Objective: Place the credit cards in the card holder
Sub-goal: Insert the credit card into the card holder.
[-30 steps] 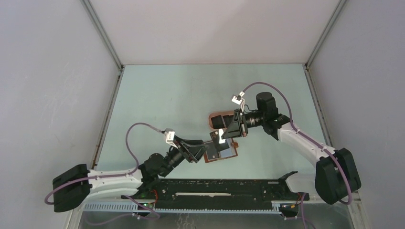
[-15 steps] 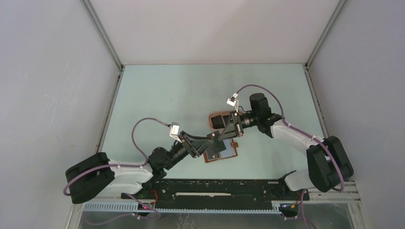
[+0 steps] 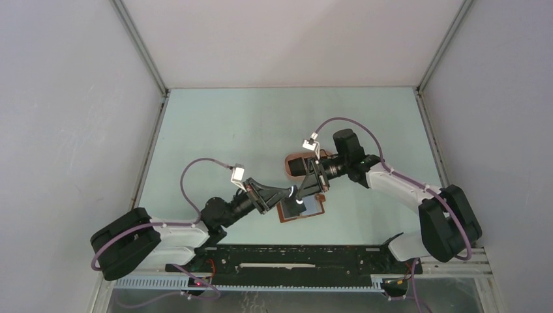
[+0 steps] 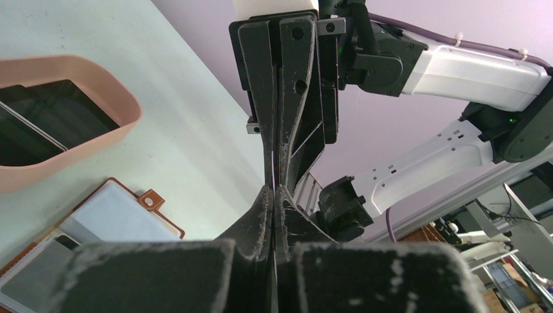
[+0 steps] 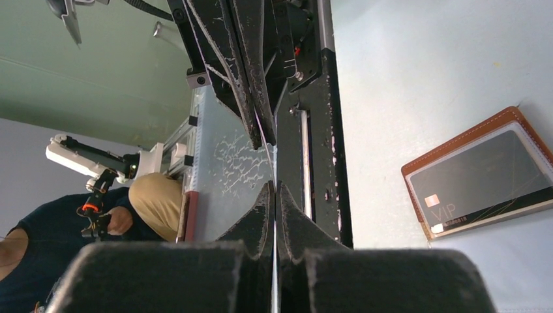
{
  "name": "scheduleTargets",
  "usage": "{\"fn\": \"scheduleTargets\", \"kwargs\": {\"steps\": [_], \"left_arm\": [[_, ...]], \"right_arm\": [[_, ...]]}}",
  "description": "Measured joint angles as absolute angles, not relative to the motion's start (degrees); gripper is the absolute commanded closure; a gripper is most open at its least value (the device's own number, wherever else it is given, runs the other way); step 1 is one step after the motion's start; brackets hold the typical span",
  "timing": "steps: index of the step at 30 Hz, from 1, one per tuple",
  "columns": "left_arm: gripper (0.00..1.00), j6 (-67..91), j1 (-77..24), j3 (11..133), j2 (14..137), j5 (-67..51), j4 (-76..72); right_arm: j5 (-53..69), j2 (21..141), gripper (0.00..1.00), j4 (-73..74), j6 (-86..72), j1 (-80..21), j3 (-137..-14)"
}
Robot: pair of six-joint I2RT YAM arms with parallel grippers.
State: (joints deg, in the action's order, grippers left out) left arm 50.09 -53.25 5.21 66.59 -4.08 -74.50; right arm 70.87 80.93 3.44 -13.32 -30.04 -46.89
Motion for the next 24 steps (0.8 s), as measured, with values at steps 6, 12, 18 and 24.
{"fn": "scheduleTargets", "kwargs": {"steps": [6, 12, 18, 24], "left_arm": [[1.00, 50.7, -53.1, 4.9, 65.8, -6.9, -74.7], [1.00, 51.7, -53.1, 4.5, 65.0, -10.3, -76.5], [1.00, 53.2, -52.4, 1.0, 63.6, -10.9, -77.2], [1.00, 55.7, -51.7, 0.7, 64.9, -10.3, -77.6]], "right_arm": [[70.9, 79.0, 0.69, 5.7, -11.2, -30.2, -46.9], [70.1, 78.5, 0.32, 7.7, -8.8, -30.4, -47.3], [62.9, 77.5, 0.26, 20.3, 5.2, -30.2, -53.5], [54.2, 69.3, 0.30, 30.7, 23.2, -29.9, -54.5]]}}
